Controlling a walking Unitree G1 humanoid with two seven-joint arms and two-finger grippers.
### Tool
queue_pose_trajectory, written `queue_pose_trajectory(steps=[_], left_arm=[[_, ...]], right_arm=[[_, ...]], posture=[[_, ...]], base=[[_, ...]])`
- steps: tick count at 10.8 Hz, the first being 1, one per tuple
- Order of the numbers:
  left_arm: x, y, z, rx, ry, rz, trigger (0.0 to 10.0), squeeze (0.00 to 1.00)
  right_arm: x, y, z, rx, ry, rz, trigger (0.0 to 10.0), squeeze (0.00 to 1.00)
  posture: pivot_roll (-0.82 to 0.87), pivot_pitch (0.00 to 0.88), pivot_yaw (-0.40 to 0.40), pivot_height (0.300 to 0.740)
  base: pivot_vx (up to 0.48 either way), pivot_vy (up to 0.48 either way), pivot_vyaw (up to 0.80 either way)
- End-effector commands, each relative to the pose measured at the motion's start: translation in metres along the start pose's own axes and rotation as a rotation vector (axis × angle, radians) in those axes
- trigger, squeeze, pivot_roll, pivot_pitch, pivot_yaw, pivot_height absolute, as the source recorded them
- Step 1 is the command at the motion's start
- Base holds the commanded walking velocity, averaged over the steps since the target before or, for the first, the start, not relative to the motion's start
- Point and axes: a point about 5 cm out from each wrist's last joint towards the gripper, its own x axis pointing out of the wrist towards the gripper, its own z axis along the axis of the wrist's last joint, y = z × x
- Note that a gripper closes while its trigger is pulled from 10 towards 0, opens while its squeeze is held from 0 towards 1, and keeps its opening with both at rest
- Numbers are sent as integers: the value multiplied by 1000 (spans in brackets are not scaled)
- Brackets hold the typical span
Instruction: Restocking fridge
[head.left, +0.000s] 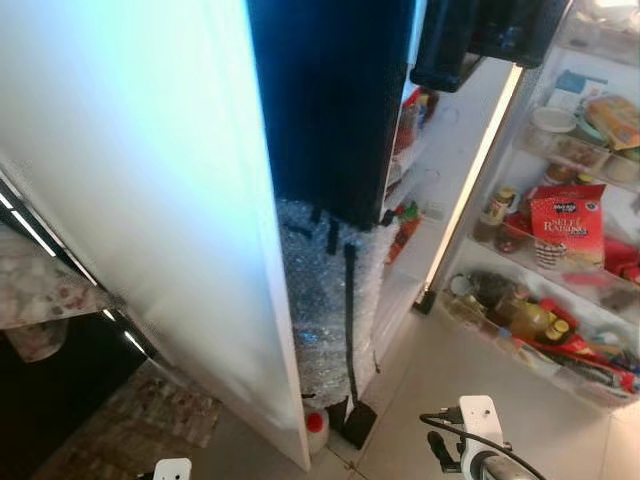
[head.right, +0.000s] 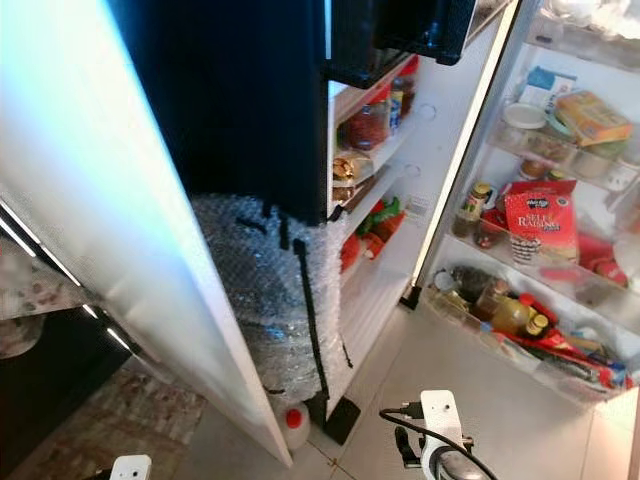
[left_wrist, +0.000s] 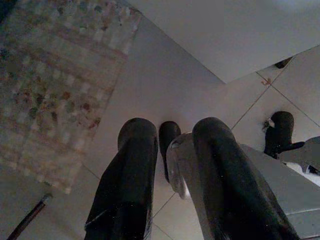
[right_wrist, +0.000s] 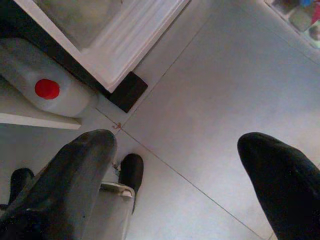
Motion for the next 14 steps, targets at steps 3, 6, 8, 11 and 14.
queue_pose_trajectory(steps=[3, 6, 8, 11, 14], left_arm=[[-3, 1, -9, -2, 31, 5, 10000, 0], [-3, 1, -10, 3, 37, 10, 10000, 0], [-3, 2, -10, -3, 37, 14, 10000, 0], [-4, 4, -13, -10, 44, 26, 10000, 0], [-4, 4, -12, -8, 38, 25, 10000, 0]], right_arm=[[-1, -1, -4, 16, 15, -10, 10000, 0], [-1, -1, -5, 9, 21, -4, 10000, 0], [-1, -1, -5, 8, 22, -2, 10000, 0], [-1, -1, -4, 9, 19, 3, 10000, 0], [-1, -1, -4, 10, 19, 4, 10000, 0]], posture=[[-5, 42, 21, 740], [-8, 46, 23, 740], [-8, 46, 23, 740], [-5, 51, 23, 740], [-4, 49, 21, 740]], base=[[0, 0, 0], [0, 0, -781], [0, 0, -781], [0, 0, -415], [0, 0, 0]])
